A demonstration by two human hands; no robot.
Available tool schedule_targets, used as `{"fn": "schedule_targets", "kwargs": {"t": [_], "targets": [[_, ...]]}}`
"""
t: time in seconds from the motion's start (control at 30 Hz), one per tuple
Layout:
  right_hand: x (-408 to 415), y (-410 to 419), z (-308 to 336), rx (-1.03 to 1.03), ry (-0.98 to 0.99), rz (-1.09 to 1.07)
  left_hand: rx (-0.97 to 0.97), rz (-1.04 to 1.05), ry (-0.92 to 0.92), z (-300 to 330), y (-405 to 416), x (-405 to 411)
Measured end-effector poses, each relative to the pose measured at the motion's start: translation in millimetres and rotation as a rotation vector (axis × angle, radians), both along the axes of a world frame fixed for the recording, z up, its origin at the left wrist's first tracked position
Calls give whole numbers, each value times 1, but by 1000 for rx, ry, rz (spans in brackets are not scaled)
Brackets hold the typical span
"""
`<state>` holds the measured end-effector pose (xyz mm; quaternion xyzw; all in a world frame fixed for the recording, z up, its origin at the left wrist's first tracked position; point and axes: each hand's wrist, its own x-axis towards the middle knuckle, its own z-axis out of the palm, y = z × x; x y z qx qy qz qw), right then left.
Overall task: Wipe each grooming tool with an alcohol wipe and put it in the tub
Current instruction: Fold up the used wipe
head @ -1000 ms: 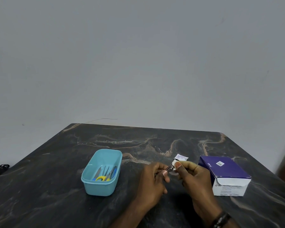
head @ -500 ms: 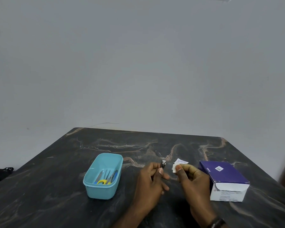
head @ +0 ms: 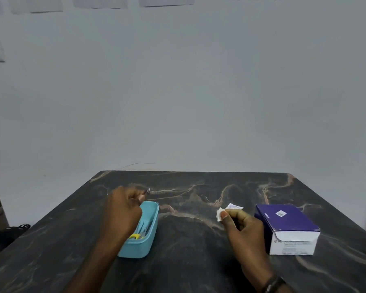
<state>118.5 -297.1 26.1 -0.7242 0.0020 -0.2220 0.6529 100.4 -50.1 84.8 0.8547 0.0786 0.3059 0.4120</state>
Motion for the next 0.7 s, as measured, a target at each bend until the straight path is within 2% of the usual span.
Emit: {"fn": "schedule_targets", "kwargs": {"t": [0.2, 0.4, 0.53, 0.63, 0.7], "targets": [[-2, 0, -3, -26, -5, 9, 444, 190, 600, -13, 5, 16], [-6, 2, -1, -18, 8, 92, 592, 185, 750, -14, -1, 21], [-7, 3, 1, -21, 6, 110, 708, 261, 658, -3, -9, 16], [-7, 5, -1, -95, -12, 91, 762, 246, 430, 11, -28, 11], [-7, 7, -5, -170, -1, 85, 696, 170, 242, 14, -45, 13]]}}
